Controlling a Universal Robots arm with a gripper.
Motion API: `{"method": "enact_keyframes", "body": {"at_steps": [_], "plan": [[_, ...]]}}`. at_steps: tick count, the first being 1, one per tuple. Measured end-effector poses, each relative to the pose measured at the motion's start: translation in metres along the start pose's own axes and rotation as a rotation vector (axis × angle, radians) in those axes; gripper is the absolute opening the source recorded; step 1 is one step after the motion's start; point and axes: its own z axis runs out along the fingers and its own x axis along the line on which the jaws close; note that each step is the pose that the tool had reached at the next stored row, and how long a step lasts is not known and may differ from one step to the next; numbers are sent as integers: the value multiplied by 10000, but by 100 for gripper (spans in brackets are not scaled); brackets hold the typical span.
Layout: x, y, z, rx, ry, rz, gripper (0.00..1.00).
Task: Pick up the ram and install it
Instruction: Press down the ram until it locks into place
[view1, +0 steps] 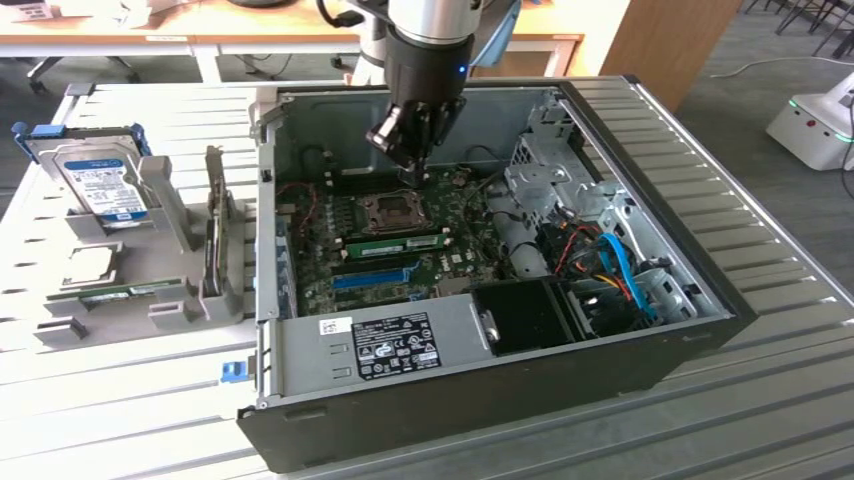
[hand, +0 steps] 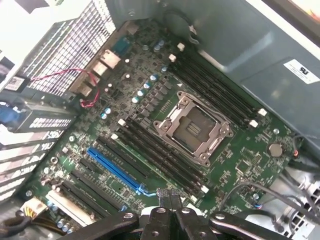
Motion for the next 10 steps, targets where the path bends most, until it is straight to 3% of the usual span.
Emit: {"method": "enact_keyframes", "body": {"at_steps": [10], "plan": [[1, 1, 3, 18, -37, 1156, 11]]}}
